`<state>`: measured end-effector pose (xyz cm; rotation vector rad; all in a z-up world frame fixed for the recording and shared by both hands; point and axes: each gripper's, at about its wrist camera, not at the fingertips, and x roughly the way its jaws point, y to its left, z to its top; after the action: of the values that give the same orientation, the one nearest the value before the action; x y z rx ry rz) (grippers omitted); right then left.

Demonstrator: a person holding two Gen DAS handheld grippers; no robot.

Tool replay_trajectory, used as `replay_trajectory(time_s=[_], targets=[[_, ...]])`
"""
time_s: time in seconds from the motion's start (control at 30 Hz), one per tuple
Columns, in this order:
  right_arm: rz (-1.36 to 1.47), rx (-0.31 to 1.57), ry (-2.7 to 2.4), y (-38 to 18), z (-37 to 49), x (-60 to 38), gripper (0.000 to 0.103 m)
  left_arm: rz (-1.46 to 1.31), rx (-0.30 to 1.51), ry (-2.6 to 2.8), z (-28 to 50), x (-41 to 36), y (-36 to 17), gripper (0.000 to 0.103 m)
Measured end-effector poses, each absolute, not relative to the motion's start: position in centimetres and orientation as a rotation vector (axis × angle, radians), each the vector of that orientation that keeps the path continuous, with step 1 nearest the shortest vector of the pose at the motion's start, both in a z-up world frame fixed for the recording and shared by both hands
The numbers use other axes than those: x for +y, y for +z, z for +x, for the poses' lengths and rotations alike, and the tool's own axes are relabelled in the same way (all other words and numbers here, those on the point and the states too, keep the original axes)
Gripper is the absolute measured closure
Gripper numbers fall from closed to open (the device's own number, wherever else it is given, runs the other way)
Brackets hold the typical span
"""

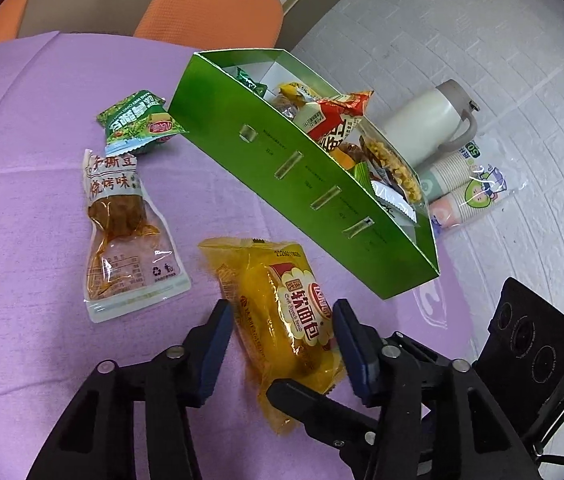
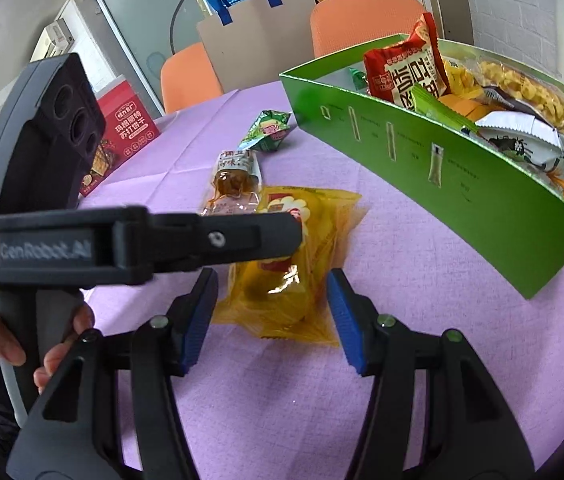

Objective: Organize snacks
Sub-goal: 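Close both tools on the yellow bread packet and lift it, then carry the yellow bread packet into the green box and open both tools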

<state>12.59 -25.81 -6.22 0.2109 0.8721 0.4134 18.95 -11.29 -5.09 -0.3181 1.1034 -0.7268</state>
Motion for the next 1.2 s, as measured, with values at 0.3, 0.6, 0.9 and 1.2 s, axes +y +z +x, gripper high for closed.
replay_trajectory(time_s=[0.3, 0.6, 0.9, 1.2], targets=[[0.218, 0.816, 0.399, -4.2, 11.8, -26.7, 0.058, -0.250, 1.018, -0.733, 17.7, -12.4, -2.2, 0.064], [0.209, 0.661, 0.347, 1.1, 12.3, -29.2, 0.059, -0.221, 0.888, -0.816, 19.7, -15.1, 3.8, 0.064], [0.271, 0.651, 0.240, 1.4, 16.2, -31.9, 0.059, -0.170, 0.906, -0.850, 23.9, -20.6, 4.2, 0.064], [0.304, 0.696, 0.246, -0.3, 20.7, -32.6, 0.059, -0.186, 0.941, -0.797, 28.2, -20.7, 1.9, 0.064]])
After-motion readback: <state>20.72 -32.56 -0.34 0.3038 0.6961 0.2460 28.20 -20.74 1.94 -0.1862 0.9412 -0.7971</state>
